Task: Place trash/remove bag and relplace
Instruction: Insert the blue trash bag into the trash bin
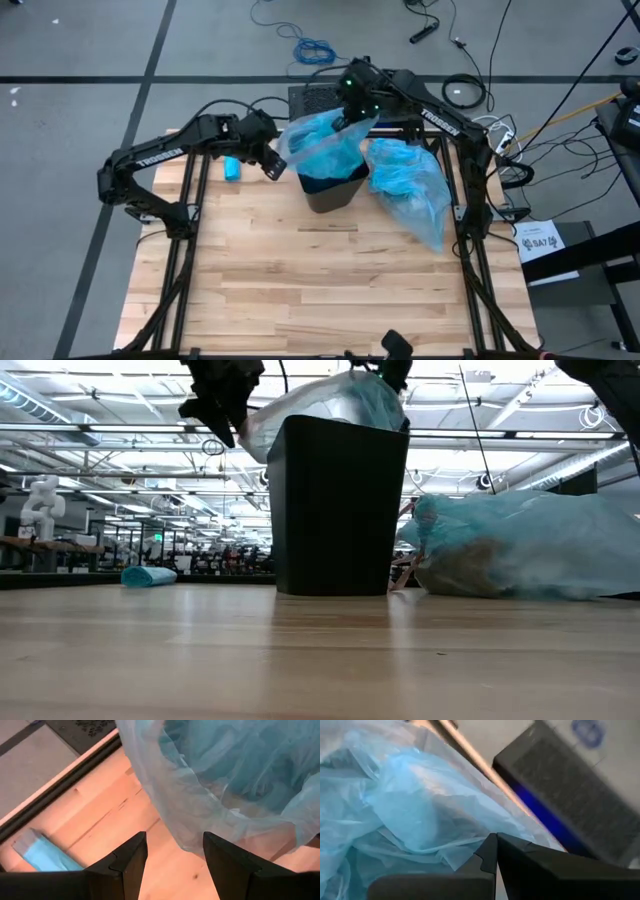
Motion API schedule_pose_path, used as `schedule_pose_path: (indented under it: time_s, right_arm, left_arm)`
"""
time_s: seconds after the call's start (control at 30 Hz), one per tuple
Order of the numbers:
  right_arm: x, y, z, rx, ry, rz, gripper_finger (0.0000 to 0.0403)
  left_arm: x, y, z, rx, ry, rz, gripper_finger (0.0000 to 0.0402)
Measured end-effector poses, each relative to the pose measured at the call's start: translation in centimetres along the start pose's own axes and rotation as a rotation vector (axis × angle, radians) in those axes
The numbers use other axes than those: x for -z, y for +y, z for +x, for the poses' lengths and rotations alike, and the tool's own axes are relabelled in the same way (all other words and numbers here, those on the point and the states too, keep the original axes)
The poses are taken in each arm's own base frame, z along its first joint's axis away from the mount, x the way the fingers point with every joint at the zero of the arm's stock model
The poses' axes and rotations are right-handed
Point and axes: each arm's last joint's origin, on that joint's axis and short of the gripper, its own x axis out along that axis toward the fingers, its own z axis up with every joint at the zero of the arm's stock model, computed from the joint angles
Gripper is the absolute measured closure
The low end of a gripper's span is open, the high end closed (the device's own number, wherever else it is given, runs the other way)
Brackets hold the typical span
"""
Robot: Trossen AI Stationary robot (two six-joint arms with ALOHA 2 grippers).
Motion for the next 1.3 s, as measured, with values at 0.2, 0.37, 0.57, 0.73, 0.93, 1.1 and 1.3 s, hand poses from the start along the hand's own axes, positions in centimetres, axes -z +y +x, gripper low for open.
schedule_pose_path:
  time_s: [0.2,0.37,0.57,0.73,0.93,1.1,1.3]
  right_arm:
    - [0.8,-2.0,1.4,-0.119,0.16,0.094,0.0403]
    - [0.9,-2.8,1.7,-0.207,0.188,0.143,0.0403]
    - [1.4,-3.1,2.7,-0.275,0.237,0.17,0.0403]
    - [1.5,-3.1,2.5,-0.272,0.224,0.131,0.0403]
    - [1.3,-3.4,-1.4,-0.247,0.092,0.103,0.0403]
    - [1.6,-3.5,-4.5,-0.256,0.009,0.093,0.0403]
    - [1.2,-2.7,-6.5,-0.288,-0.109,0.048,0.0403]
  left_arm:
    - [0.3,-0.5,2.0,0.041,0.087,0.016,0.0206]
    - [0.3,-0.9,3.4,0.071,0.146,0.049,0.0206]
    - [0.0,-1.3,4.1,0.084,0.14,0.071,0.0206]
    - [0.1,-1.1,3.5,0.087,0.122,0.07,0.0206]
    - [0.4,-0.3,0.0,0.124,-0.011,0.054,0.0206]
    - [0.7,0.4,-2.5,0.147,-0.109,0.039,0.0206]
    - [0.3,0.9,-3.8,0.078,-0.257,0.013,0.0206]
